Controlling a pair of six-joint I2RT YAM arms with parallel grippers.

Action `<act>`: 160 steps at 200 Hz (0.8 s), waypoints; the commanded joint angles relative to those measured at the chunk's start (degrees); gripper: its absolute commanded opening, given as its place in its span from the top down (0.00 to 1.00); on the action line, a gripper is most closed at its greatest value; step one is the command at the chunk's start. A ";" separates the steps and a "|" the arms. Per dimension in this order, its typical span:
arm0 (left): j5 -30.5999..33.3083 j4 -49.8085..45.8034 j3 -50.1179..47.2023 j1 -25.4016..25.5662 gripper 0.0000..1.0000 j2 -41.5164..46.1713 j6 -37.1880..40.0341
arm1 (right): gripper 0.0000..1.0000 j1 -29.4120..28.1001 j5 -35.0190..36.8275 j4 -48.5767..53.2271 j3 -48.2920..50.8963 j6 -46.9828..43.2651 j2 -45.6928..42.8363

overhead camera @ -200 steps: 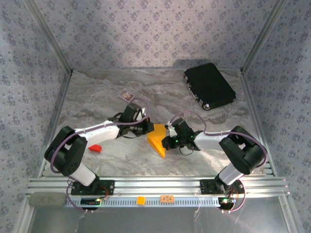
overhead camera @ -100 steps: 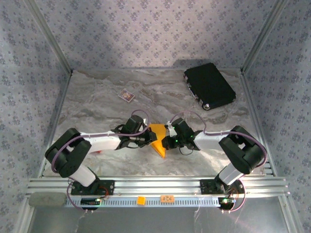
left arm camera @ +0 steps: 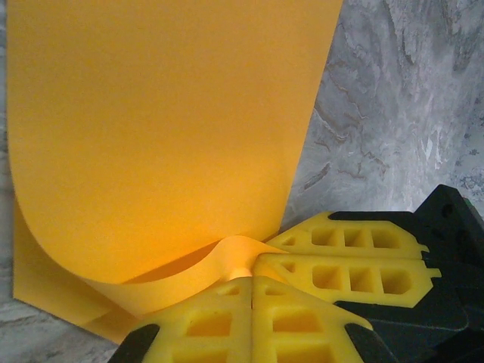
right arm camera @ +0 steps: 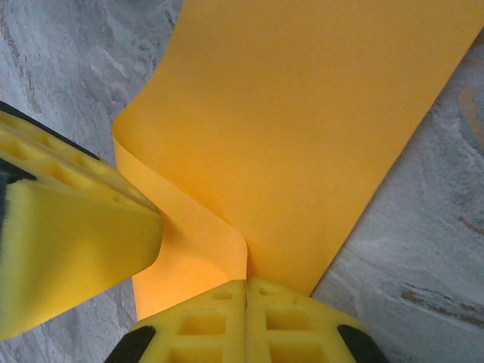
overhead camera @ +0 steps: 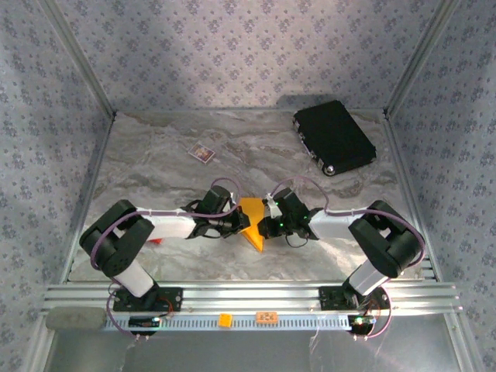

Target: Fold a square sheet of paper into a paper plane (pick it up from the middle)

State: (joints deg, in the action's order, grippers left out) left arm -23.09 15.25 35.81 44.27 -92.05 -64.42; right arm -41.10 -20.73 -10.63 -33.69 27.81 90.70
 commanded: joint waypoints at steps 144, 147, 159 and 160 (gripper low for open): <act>3.14 -0.94 -2.61 0.28 1.00 -2.97 2.89 | 0.85 0.59 0.42 4.80 -2.03 0.00 -1.87; 3.10 -1.00 -2.59 0.26 1.00 -2.97 2.98 | 0.82 0.72 0.49 5.28 -2.28 0.06 -2.40; 3.17 -0.99 -2.50 0.23 1.00 -2.94 2.99 | 0.72 1.05 1.32 7.86 -3.52 0.30 -4.27; 3.16 -0.95 -2.50 0.21 1.00 -2.95 2.99 | 0.71 1.03 1.36 8.11 -3.64 0.31 -4.41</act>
State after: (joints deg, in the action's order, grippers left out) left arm -22.22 16.64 33.95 44.27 -94.32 -62.81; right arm -40.75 -20.73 -8.58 -34.54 27.88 89.91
